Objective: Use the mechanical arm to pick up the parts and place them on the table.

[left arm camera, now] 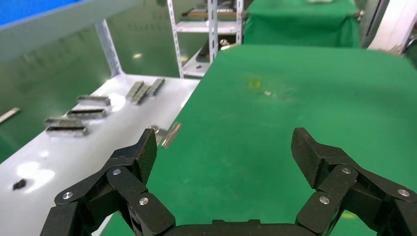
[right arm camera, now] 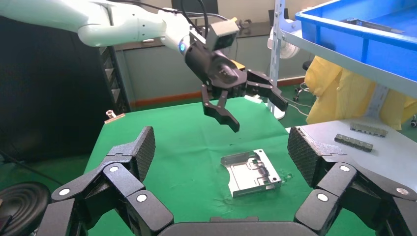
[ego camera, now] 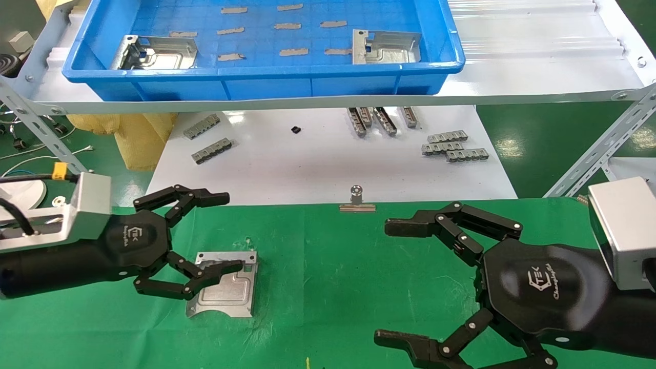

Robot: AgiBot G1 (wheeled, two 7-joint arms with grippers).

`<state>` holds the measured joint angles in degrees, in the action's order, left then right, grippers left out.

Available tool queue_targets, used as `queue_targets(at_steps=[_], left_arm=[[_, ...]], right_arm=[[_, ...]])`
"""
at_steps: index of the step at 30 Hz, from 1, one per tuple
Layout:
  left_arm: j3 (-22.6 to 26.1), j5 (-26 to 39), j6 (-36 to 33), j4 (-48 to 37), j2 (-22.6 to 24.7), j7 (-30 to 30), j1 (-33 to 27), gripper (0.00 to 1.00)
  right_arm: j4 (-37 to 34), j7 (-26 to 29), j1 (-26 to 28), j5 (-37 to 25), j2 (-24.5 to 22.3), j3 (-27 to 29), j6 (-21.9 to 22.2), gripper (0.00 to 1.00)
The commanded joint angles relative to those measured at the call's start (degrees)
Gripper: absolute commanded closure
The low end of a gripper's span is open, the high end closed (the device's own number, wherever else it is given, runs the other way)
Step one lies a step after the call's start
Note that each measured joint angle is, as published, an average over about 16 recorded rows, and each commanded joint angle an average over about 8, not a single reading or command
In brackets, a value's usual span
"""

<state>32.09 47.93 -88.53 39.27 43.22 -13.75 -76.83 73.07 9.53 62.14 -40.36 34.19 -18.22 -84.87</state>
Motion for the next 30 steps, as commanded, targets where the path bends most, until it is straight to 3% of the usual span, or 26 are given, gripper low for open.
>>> queue_targets(at_steps=[1,30], left_arm=[[-1.11,-0.42,0.2,2.36,-0.56,1.69,1.05,0.0],[-16.4,-6.2,2.82,35.04,-8.36,24.79,15.58,0.0]], right_arm=[[0.0,0.0,0.0,0.0,0.0,0.0,0.0,0.0],[-0.01,-0.03,0.0,0.04,-0.02,-0.05,0.03,0.0]])
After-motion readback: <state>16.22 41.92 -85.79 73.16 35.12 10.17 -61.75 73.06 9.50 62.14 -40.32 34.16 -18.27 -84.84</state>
